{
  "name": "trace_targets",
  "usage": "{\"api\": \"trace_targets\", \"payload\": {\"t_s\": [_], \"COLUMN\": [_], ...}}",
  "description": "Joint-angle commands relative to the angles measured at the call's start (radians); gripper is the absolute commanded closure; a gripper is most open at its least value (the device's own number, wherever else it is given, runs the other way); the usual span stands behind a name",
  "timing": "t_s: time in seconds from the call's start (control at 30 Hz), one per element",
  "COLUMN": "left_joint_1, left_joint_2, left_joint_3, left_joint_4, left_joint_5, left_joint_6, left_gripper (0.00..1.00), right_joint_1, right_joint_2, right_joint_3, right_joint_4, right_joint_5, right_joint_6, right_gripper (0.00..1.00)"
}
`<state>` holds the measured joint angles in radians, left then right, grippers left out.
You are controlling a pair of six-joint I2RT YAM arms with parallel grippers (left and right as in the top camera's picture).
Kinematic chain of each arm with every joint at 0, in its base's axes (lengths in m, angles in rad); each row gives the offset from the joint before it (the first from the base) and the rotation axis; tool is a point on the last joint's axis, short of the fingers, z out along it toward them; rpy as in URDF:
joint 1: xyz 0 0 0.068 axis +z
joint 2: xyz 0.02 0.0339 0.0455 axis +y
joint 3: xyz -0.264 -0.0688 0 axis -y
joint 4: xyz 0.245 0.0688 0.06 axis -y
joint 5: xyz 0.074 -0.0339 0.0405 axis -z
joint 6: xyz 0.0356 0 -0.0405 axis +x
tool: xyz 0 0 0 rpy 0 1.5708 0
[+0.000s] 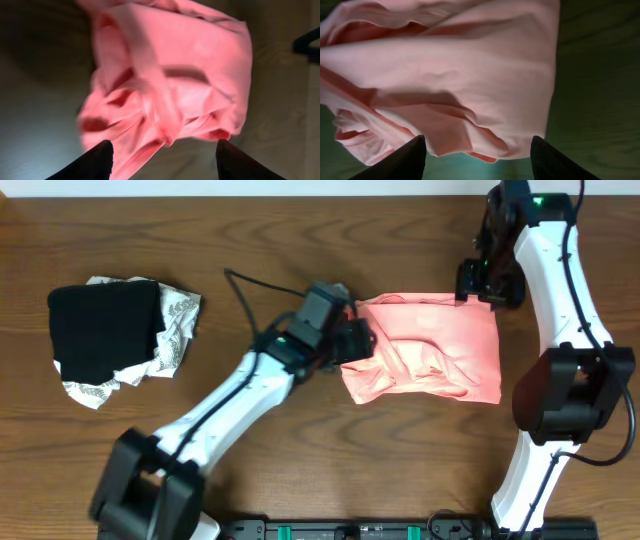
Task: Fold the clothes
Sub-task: 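Fold the pink t-shirt's right end over toward the left with the right gripper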
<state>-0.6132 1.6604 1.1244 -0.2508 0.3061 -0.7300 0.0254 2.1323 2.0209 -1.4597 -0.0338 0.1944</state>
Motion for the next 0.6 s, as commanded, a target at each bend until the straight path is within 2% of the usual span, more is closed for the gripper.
{"api": "trace_targets", "payload": {"t_s": [0.0, 0.2, 0.57], "left_joint_1": [-0.034, -0.046, -0.093], "left_joint_2": [0.094, 0.209, 0.264], "left_joint_3": [-0.004, -0.004, -0.004], "left_joint_4": [0.037, 0.112, 0.188], "left_joint_5": [-0.026, 0.007, 0.048], "left_joint_6": [-0.054, -0.058, -0.099], "left_gripper": [0.34, 0.34, 0.35], "right_joint_1": [0.006, -0.001, -0.019], "right_joint_2": [-0.008, -0.008, -0.008], "right_joint_3": [-0.058, -0.146, -0.17], "right_joint_4": [0.014, 0.058, 0.069], "right_joint_5": [0.004, 0.003, 0.004], "right_joint_6": [0.01, 0.01, 0.01], "right_gripper": [0.35, 0.35, 0.37]}}
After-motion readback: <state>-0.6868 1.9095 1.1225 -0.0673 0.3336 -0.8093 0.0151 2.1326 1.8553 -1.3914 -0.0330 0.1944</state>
